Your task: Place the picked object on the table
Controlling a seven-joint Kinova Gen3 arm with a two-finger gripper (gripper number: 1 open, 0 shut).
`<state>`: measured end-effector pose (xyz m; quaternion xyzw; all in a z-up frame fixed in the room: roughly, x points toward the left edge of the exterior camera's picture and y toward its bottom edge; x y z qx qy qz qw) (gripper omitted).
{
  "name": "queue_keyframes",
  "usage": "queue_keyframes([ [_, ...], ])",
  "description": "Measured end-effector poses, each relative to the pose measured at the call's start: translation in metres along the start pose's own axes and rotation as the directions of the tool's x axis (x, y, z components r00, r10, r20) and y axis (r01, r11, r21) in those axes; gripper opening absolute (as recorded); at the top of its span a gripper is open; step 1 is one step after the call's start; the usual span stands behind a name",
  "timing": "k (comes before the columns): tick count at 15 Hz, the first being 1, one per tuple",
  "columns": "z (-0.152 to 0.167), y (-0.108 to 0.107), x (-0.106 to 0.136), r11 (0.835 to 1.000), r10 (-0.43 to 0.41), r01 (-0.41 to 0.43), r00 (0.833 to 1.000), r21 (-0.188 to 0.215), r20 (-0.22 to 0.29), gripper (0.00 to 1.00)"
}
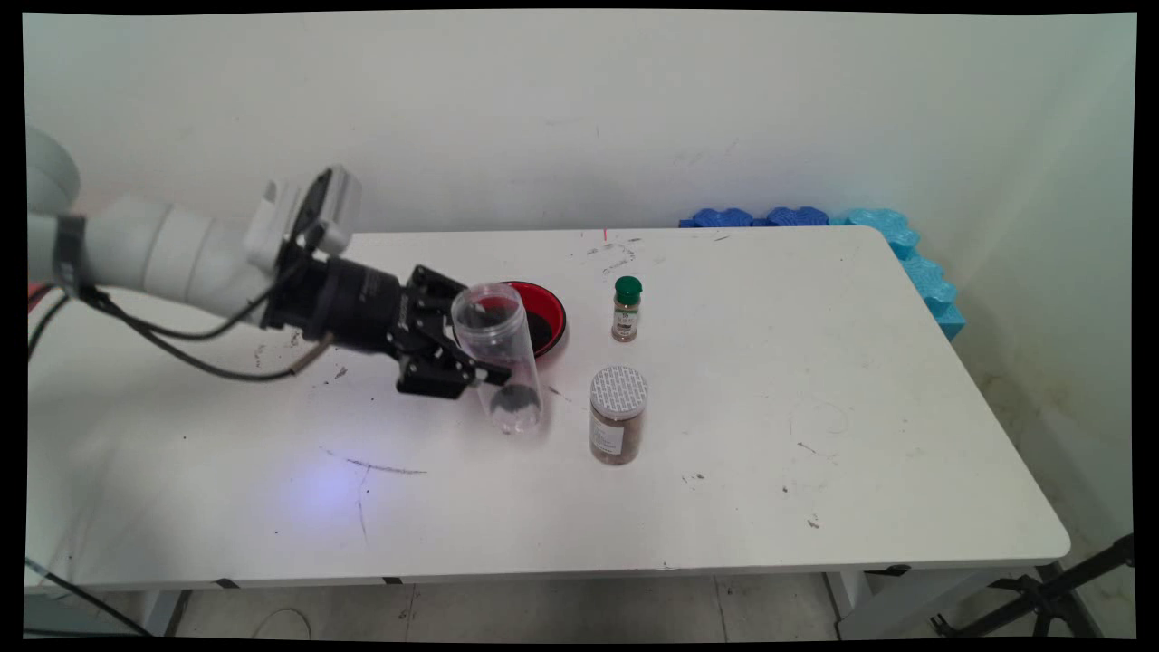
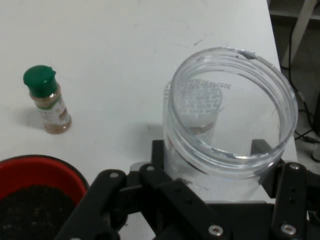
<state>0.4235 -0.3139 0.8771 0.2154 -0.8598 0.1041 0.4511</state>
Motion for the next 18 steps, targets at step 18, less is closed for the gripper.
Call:
queue_keyframes([
  [18, 0.07, 0.029, -0.062, 0.997, -0.079, 0.078, 0.996, -0.023, -0.032, 0.0],
])
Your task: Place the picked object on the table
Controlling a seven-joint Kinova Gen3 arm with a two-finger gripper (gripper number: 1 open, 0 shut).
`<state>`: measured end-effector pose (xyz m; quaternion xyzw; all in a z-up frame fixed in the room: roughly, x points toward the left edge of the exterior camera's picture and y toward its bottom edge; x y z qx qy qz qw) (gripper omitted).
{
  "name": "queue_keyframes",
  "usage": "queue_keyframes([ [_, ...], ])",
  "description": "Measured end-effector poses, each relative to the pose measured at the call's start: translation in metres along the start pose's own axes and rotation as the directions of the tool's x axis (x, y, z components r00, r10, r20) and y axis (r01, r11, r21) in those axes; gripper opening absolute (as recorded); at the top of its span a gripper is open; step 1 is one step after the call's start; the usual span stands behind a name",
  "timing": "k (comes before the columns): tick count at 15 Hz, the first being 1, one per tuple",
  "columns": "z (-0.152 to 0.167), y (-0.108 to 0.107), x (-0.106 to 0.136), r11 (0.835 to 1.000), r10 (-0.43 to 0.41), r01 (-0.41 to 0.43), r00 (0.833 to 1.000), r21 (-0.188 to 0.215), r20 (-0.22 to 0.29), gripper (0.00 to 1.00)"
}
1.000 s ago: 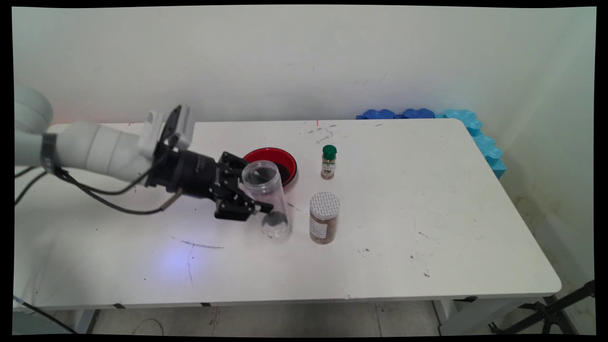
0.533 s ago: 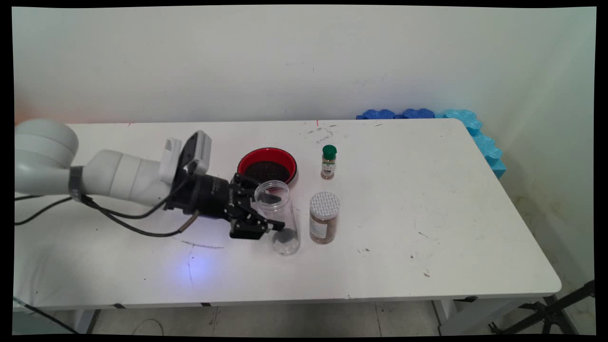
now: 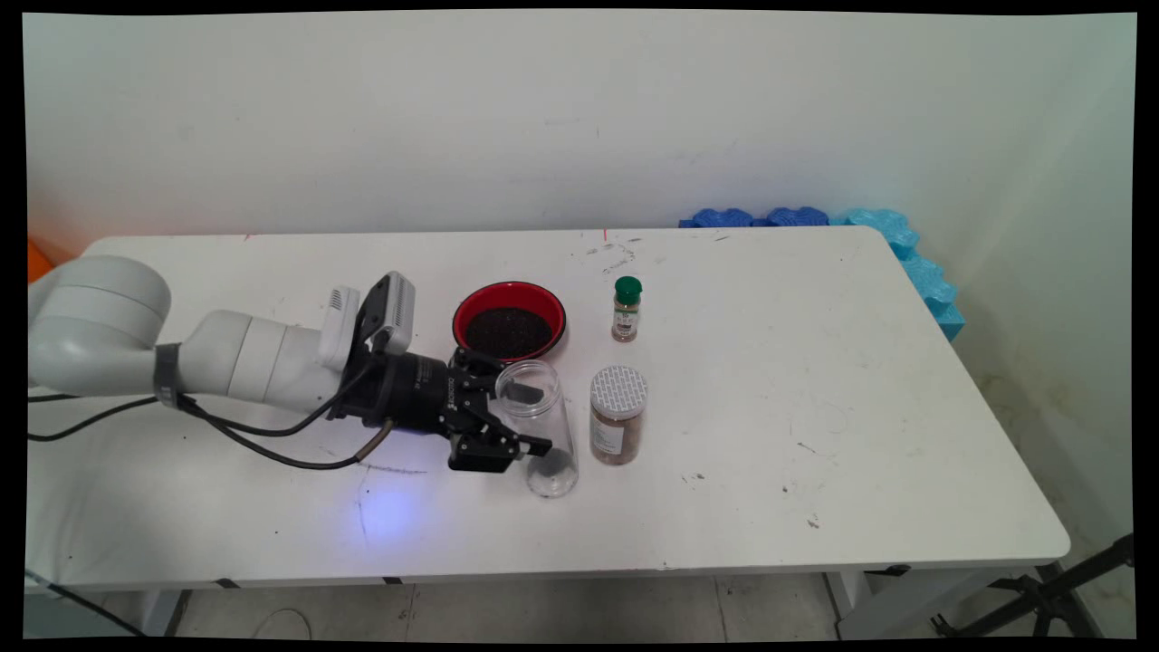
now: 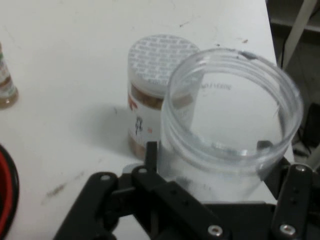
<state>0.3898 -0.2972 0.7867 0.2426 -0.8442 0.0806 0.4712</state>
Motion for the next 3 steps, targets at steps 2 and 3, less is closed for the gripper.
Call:
queue_keyframes([
  [2, 0.002, -0.0005, -0.0029, 1.0, -0.001, 0.001, 1.0, 0.001, -0.003, 1.0],
  [3, 0.0027, -0.0006, -0.004, 1.0, -0.001, 0.001, 1.0, 0.001, -0.004, 1.0],
])
